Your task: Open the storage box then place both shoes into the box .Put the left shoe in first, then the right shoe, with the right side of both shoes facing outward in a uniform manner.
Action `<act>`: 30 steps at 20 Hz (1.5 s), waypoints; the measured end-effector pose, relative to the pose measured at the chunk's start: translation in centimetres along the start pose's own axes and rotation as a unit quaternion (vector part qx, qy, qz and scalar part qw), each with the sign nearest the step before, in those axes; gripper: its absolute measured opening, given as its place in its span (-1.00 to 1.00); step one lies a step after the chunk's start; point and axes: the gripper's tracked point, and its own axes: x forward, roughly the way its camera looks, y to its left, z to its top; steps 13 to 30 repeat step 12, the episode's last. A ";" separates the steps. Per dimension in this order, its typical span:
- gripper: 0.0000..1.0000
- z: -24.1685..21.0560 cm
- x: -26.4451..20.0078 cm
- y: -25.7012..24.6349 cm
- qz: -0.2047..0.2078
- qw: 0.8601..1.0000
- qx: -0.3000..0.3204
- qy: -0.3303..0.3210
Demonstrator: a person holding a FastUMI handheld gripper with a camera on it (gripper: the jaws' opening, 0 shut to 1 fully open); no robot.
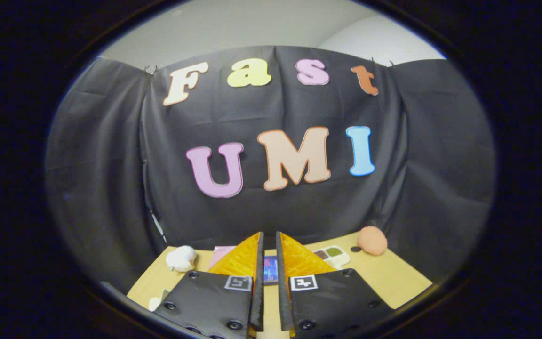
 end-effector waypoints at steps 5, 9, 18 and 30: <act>-0.68 2.5 1.7 -3.6 -0.005 1.000 -0.005 -0.030; -0.68 3.4 2.2 -5.2 -0.002 0.999 -0.024 -0.046; -0.68 3.9 2.6 -5.4 0.009 0.997 -0.044 -0.058; -0.68 3.9 2.6 -5.4 0.009 0.997 -0.044 -0.058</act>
